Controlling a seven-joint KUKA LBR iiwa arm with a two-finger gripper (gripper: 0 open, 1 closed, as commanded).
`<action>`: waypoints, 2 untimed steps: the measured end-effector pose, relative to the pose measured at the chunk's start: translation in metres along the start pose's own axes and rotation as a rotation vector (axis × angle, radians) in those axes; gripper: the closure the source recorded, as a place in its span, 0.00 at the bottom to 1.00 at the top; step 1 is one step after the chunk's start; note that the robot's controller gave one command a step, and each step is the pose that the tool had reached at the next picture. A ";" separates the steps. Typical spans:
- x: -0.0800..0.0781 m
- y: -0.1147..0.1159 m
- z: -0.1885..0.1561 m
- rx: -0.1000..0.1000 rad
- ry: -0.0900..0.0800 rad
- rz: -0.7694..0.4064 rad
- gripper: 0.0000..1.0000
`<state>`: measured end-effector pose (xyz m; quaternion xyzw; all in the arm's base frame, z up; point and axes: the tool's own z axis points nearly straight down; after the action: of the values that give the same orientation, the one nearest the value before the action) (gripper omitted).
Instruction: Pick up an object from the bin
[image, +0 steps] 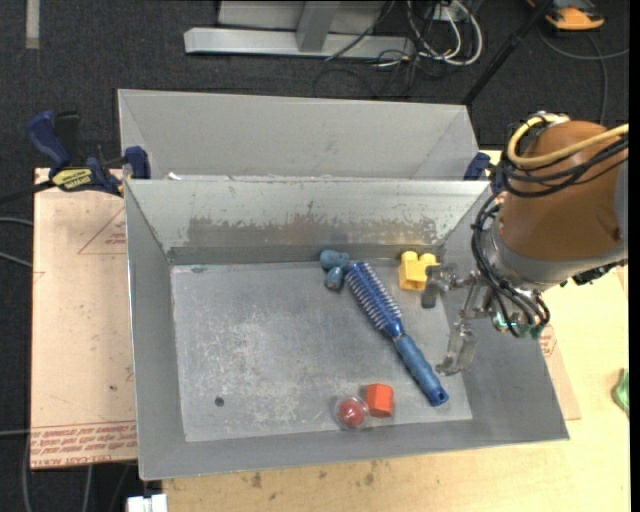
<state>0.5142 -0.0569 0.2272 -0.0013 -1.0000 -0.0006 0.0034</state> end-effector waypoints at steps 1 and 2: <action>0.025 0.000 0.155 0.000 -0.006 -0.030 0.00; -0.053 -0.019 0.157 -0.001 -0.004 0.025 0.00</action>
Offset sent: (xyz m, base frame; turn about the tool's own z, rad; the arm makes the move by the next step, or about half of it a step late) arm -0.0261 -0.0008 -0.1517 -0.0318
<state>0.5660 -0.0757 0.0698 -0.0139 -0.9999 -0.0012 0.0014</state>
